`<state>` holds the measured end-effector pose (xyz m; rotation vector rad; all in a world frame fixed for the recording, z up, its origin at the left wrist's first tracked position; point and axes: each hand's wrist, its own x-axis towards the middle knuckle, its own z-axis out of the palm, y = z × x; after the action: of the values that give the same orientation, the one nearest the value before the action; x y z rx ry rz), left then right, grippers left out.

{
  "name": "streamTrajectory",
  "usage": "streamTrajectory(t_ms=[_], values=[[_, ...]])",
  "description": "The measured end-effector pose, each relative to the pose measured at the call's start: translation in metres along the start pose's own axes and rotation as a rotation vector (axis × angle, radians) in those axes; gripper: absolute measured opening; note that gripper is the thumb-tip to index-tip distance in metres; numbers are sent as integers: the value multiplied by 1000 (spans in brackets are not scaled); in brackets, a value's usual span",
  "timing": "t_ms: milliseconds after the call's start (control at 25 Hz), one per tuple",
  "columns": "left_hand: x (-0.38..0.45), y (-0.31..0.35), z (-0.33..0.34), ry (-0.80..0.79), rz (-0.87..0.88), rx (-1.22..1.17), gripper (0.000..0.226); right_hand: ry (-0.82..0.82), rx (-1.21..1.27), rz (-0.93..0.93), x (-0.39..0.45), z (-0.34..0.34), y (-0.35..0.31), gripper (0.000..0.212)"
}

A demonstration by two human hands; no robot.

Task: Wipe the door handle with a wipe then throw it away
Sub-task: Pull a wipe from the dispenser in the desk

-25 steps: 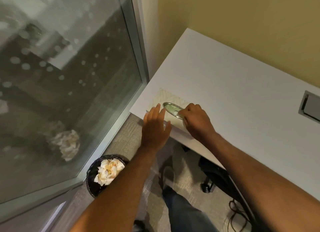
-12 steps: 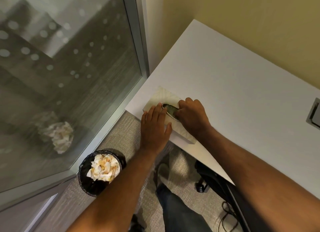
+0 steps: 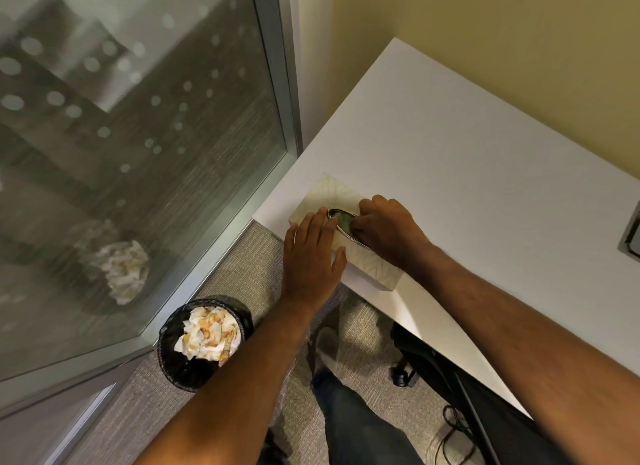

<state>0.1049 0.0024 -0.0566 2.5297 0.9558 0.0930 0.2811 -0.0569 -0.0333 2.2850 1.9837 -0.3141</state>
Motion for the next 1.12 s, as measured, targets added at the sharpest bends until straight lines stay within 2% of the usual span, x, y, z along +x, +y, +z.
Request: streamTrajectory(t_ms=[120, 200, 240, 360, 480, 680, 760, 880, 1000, 1080, 1120], values=[[-1, 1, -1, -8, -3, 6, 57, -9, 374, 68, -10, -7, 6, 19], [-2, 1, -3, -23, -4, 3, 58, 64, 672, 161, -20, -9, 9, 9], [-2, 1, -4, -26, -4, 1, 58, 97, 776, 228, -24, -9, 9, 10], [-2, 2, -6, -46, -11, -2, 58, 153, 1006, 437, -32, -5, 5, 9], [-2, 4, -10, -70, -14, 6, 59, 255, 1221, 570, -38, 0, -3, 4], [-1, 8, -18, -88, -20, -46, 52, 431, 1618, 788, -40, -9, -20, 10], [1, 16, -26, -95, -97, -178, 43, 465, 1754, 850, -40, -16, -27, 10], [-1, 28, -53, -30, -200, -475, 54, 481, 1839, 899, -40, -29, -49, 11], [-19, 23, -80, -19, -304, -723, 16, 393, 1787, 891, -41, -38, -87, 20], [-38, 9, -95, 19, -484, -962, 24, 368, 1822, 851, -40, -44, -117, 24], [-52, -2, -103, 56, -544, -1033, 25, 378, 1894, 795, -40, -48, -134, 20]])
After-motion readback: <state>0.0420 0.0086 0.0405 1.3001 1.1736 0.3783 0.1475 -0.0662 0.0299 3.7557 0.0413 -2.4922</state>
